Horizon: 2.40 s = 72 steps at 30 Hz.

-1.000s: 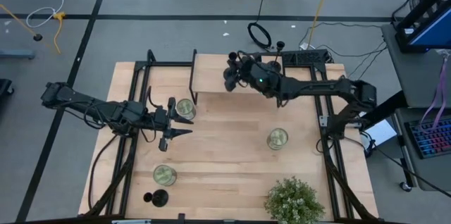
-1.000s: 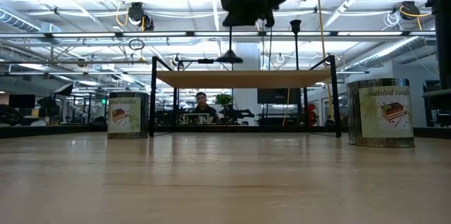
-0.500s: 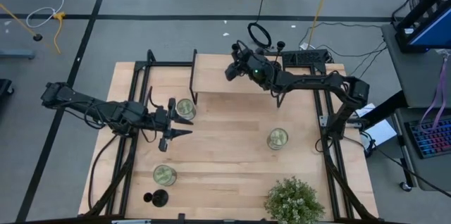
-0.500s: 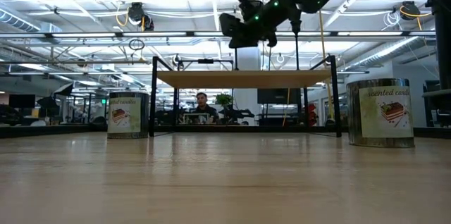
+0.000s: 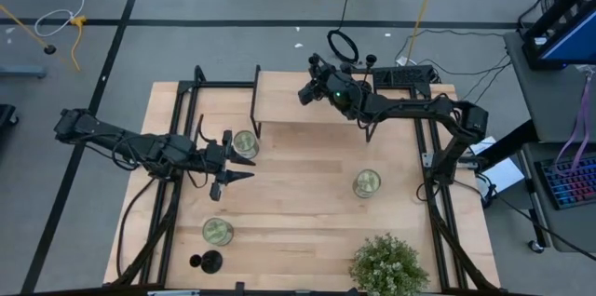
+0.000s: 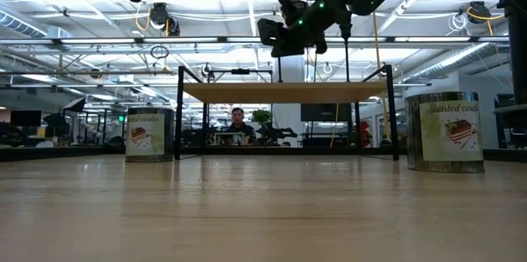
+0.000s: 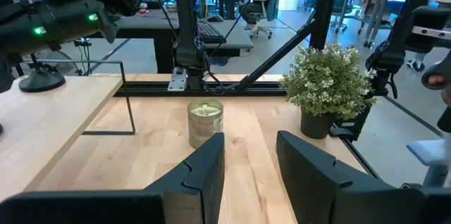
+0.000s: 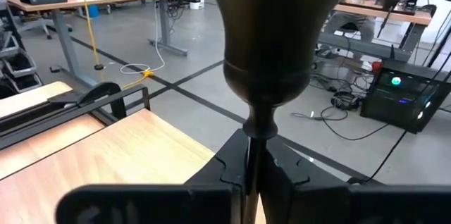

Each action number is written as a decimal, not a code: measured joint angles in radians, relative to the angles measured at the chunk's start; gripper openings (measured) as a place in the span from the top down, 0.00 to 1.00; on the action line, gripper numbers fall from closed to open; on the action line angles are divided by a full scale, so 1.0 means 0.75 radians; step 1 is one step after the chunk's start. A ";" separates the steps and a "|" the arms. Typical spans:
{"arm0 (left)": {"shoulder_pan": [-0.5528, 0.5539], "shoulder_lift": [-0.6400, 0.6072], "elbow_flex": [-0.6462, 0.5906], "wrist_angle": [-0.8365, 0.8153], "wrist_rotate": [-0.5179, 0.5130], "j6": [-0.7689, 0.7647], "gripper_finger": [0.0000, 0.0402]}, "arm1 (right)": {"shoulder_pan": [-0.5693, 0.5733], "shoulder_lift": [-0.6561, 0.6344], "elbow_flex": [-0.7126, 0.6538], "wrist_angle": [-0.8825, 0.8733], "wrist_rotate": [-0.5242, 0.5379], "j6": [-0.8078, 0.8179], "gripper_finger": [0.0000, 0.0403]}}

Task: Pick & Place candle stick holders
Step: Put the right candle holder on the shelf, then put the candle holder on the shelf

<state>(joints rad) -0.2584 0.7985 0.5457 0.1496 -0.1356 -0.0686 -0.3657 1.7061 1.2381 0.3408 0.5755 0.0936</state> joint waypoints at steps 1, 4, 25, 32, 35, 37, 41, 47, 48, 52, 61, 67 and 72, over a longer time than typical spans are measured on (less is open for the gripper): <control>0.000 0.000 0.000 0.000 0.000 -0.007 0.66 | -0.001 0.000 0.000 -0.001 0.001 -0.001 0.96; 0.000 0.000 0.000 0.000 0.000 -0.018 0.66 | -0.002 0.000 -0.001 0.000 0.001 -0.010 0.91; -0.164 -0.070 0.000 -0.314 0.153 0.124 0.66 | 0.073 -0.128 -0.003 -0.205 0.003 -0.079 0.60; -0.298 -0.099 0.000 -0.735 0.196 0.044 0.66 | 0.119 -0.216 -0.002 -0.382 0.002 -0.011 0.61; -0.376 -0.074 0.000 -0.880 0.307 -0.074 0.66 | 0.154 -0.247 -0.004 -0.448 0.001 0.000 0.60; -0.438 -0.037 0.000 -0.884 0.359 -0.168 0.66 | 0.181 -0.276 -0.003 -0.489 0.000 0.004 0.60; -0.605 0.079 -0.001 -0.806 0.368 -0.236 0.66 | 0.258 -0.321 -0.003 -0.604 0.000 -0.001 0.61; -0.845 0.240 -0.002 -0.631 0.364 -0.230 0.66 | 0.387 -0.406 -0.002 -0.647 0.000 0.000 0.61; -0.875 0.262 -0.002 -0.580 0.350 -0.229 0.66 | 0.406 -0.415 -0.003 -0.652 0.000 -0.001 0.61; -0.969 0.362 -0.001 -0.421 0.253 -0.231 0.66 | 0.482 -0.453 -0.003 -0.650 0.000 0.000 0.61; -1.053 0.650 -0.001 -0.165 0.163 -0.196 0.66 | 0.624 -0.483 -0.003 -0.654 -0.001 -0.001 0.61; -1.081 0.702 -0.001 -0.124 0.109 -0.135 0.84 | 0.674 -0.484 -0.003 -0.652 0.000 -0.002 0.61; -1.073 0.685 -0.001 -0.078 0.004 -0.217 0.96 | 0.687 -0.484 -0.003 -0.651 -0.001 -0.040 0.61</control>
<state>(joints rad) -1.0634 1.3125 0.5449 0.0912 -0.1323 -0.2316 0.1497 1.3434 1.2362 -0.1471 0.5744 0.0637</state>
